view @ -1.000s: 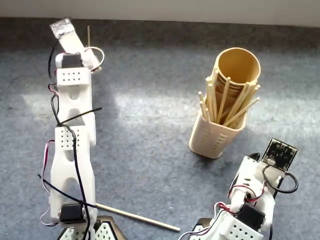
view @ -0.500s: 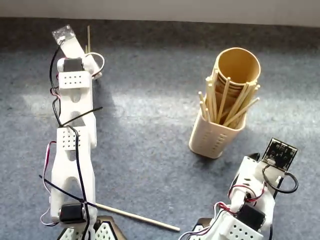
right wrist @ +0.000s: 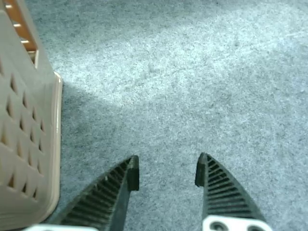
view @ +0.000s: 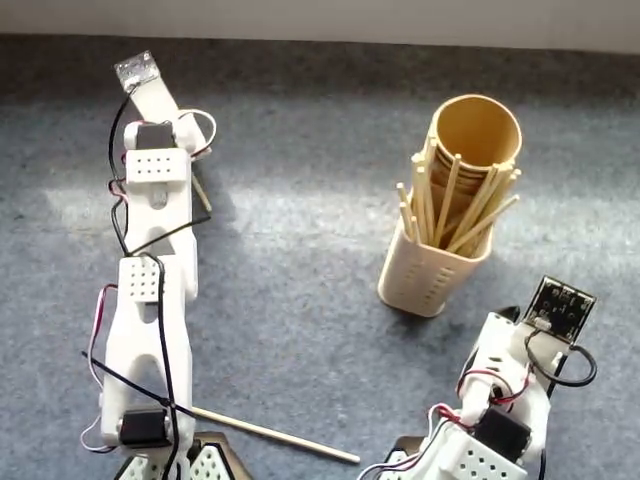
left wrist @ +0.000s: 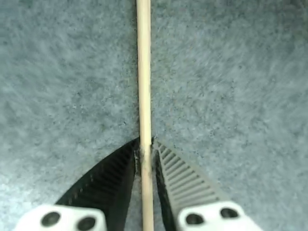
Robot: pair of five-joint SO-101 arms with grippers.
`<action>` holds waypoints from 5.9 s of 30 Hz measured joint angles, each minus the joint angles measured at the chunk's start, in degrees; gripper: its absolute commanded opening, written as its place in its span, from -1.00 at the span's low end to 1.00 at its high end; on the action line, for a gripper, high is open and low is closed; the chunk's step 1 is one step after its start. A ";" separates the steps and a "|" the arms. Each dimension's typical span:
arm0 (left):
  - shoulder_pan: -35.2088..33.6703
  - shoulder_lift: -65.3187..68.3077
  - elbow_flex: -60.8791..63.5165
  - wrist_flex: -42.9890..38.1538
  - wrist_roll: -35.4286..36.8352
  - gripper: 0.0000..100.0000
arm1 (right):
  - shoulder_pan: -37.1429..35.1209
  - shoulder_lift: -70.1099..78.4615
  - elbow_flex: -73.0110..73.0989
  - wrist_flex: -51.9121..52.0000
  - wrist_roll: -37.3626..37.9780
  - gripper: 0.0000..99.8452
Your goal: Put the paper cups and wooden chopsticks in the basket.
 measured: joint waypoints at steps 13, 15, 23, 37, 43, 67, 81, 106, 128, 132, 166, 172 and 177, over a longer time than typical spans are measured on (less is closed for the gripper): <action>0.00 -10.73 0.09 10.37 -0.53 -0.99 | 0.00 0.00 0.00 0.00 0.00 -0.60; 1.14 -15.30 0.09 13.01 -0.53 -0.99 | 0.00 0.00 0.00 0.00 0.00 -0.60; 14.77 -38.59 0.09 18.11 -0.53 -0.99 | 0.00 0.00 0.00 0.00 0.00 -0.60; 48.35 -57.49 0.00 19.87 -3.16 -0.99 | 0.00 0.00 0.00 0.00 0.00 -0.60; 58.90 -57.49 0.18 12.48 -10.20 -0.99 | 0.00 0.00 0.00 0.00 0.00 -0.60; 56.09 -41.58 0.79 -3.69 -19.52 -0.99 | 0.00 0.00 0.00 0.00 0.00 -0.60; 55.21 -59.16 0.79 0.26 -18.99 -0.99 | 0.00 0.00 0.00 0.00 0.09 -0.60; 48.09 -86.07 -0.79 21.19 -14.95 -0.99 | 0.00 0.00 0.00 0.00 0.18 -0.60; 36.13 -72.09 -0.79 7.82 -6.15 -0.99 | 0.00 0.00 0.00 0.00 0.18 -0.60; 37.45 -77.36 -0.79 16.09 -6.15 -0.99 | 0.00 0.00 0.00 0.00 0.18 -0.60; 48.18 -142.07 132.40 -51.60 -11.08 -0.99 | 0.00 0.00 0.00 0.00 0.18 -0.60; 50.02 -132.31 128.79 -56.26 -9.76 -0.99 | 0.00 0.00 0.00 0.00 0.18 -0.60; 53.19 -121.85 120.00 -56.88 -9.76 -0.99 | 0.00 0.00 0.00 0.00 0.18 -0.60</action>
